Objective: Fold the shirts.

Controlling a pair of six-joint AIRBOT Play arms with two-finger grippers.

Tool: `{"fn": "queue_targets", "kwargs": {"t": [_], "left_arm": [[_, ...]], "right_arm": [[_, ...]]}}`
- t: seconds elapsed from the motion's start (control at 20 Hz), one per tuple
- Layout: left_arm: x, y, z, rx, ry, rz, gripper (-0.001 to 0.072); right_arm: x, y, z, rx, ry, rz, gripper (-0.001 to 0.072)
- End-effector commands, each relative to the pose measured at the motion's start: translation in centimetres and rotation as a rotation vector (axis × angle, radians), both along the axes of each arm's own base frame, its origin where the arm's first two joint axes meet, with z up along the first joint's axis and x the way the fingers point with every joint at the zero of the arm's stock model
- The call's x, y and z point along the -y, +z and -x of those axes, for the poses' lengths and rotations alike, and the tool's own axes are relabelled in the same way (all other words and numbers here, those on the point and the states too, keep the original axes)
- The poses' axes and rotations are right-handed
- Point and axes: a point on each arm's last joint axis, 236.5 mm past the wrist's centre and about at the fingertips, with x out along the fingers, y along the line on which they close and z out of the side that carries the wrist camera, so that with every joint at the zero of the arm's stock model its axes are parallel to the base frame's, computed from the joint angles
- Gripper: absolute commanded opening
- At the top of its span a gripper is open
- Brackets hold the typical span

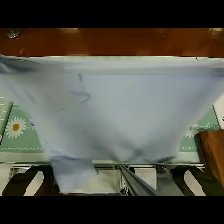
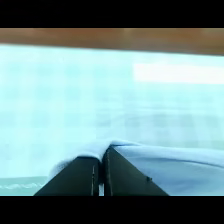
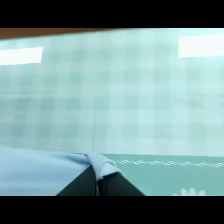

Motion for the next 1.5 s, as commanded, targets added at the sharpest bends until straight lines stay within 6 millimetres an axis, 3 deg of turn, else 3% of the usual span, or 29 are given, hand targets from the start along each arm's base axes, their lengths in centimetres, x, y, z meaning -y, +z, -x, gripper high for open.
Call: {"fn": "queue_targets", "kwargs": {"t": [0.0, 0.2, 0.4, 0.5, 0.7, 0.8, 1.0, 1.15, 1.35, 1.45], "left_arm": [[0.3, -7.5, -6.9, -0.124, 0.011, 0.115, 0.004], [0.8, -13.3, -14.4, -0.215, 0.039, 0.198, 0.004], [1.5, -15.7, -20.7, -0.246, 0.025, 0.244, 0.004], [2.0, -17.5, -22.1, -0.297, 0.03, 0.278, 0.004], [3.2, -21.8, -20.0, -0.484, -0.007, 0.296, 0.0042], [3.1, -22.2, -18.9, -0.518, -0.064, 0.257, 0.0042], [2.1, -23.4, -16.3, -0.606, -0.124, 0.222, 0.0041], [1.3, -26.2, -13.2, -0.739, -0.136, 0.196, 0.0041], [2.1, -31.7, -9.0, -0.904, -0.125, 0.236, 0.0041], [2.8, -33.2, -7.4, -0.962, -0.124, 0.256, 0.0058]], "right_arm": [[1.1, -8.5, -7.7, -0.135, -0.006, -0.086, 0.0019], [2.8, -15.5, -16.6, -0.203, -0.057, -0.171, 0.0019], [2.3, -20.1, -22.3, -0.29, -0.086, -0.261, 0.0019], [1.0, -21.7, -24.0, -0.32, -0.086, -0.307, 0.0019], [-0.2, -24.3, -24.1, -0.377, -0.052, -0.33, 0.0019], [0.0, -24.3, -23.5, -0.394, -0.036, -0.329, 0.0019], [0.7, -25.7, -20.4, -0.514, 0.033, -0.267, 0.0019], [0.6, -28.1, -18.5, -0.604, 0.049, -0.209, 0.0019], [-0.5, -33.1, -16.5, -0.695, 0.033, -0.226, 0.002], [-0.9, -34.9, -15.8, -0.741, 0.022, -0.254, 0.004]]}}
